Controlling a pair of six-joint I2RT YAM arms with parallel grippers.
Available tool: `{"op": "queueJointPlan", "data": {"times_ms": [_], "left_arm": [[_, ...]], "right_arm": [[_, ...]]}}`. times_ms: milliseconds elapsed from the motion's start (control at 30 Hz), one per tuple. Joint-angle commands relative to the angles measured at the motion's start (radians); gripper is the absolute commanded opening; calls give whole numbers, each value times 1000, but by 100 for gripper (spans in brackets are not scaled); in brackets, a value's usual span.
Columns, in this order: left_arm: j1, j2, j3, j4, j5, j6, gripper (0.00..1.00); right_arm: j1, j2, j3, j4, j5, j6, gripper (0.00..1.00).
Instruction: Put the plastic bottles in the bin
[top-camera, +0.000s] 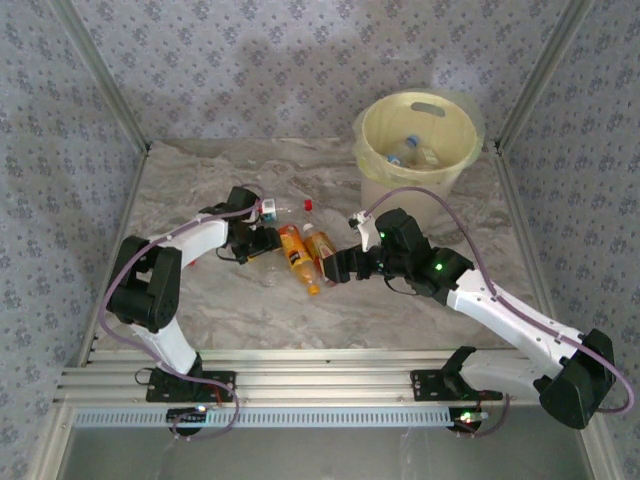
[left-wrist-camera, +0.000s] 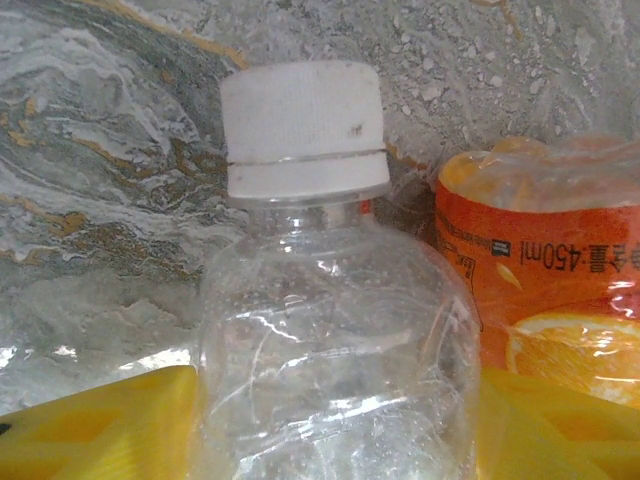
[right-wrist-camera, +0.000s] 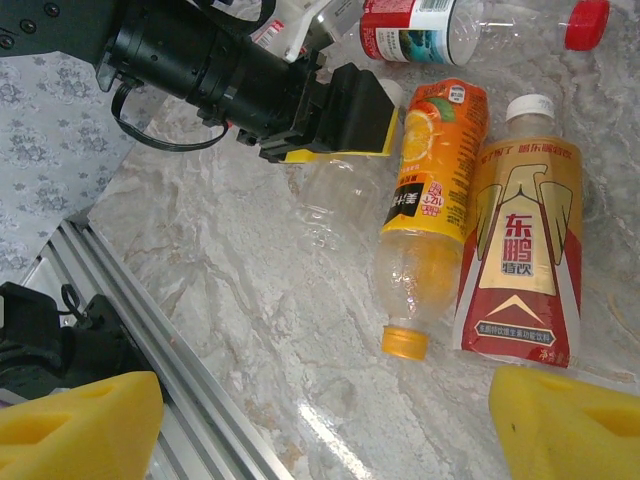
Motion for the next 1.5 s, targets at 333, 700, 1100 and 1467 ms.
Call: {"op": "queueJointPlan", "data": {"times_ms": [333,700,1100,1467], "left_arm": [[-26,-293,-142,202,24,-75,52],[-151,-479,-265,463,-1,-283,54],[-206,-526,-262,517,16,-461,54],[-234,-508,-300,636,38,-533,54]], "right_arm": [[14,101,-11,68,9,179,86],[30,213,4,277,-90,356,94],[35,275,15,347,-99,383,95],[35,297,-5,398,-113,395,91]]}}
